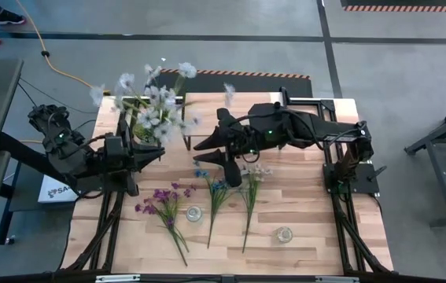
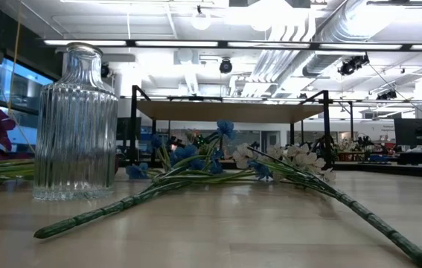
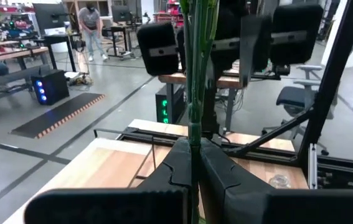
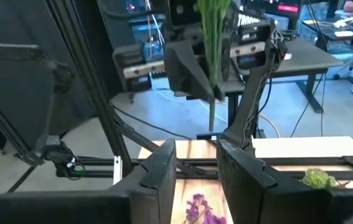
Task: Pick and place flowers into a vace then onto a shelf
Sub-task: Put the left white flowers into the right transparent vase
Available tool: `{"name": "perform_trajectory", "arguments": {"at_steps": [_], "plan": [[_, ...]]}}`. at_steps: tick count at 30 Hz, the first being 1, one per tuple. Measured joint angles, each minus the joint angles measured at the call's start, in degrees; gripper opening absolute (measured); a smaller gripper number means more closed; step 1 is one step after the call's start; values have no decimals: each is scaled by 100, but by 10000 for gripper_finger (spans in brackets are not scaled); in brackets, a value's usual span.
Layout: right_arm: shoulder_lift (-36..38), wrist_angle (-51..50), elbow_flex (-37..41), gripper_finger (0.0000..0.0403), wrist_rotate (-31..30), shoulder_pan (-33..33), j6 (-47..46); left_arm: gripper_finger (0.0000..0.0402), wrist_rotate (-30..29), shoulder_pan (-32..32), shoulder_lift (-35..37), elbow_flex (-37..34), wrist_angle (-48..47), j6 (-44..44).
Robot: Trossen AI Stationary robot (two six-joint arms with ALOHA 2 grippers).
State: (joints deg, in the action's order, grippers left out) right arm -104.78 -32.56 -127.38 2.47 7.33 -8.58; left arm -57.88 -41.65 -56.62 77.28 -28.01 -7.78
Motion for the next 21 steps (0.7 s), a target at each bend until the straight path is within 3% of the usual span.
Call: {"name": "perform_trajectory", "arguments": {"at_steps": [21], "plan": [[-190,804,4,108,-46,-27,216,42,42,0,-80,0,253,-17]]}}
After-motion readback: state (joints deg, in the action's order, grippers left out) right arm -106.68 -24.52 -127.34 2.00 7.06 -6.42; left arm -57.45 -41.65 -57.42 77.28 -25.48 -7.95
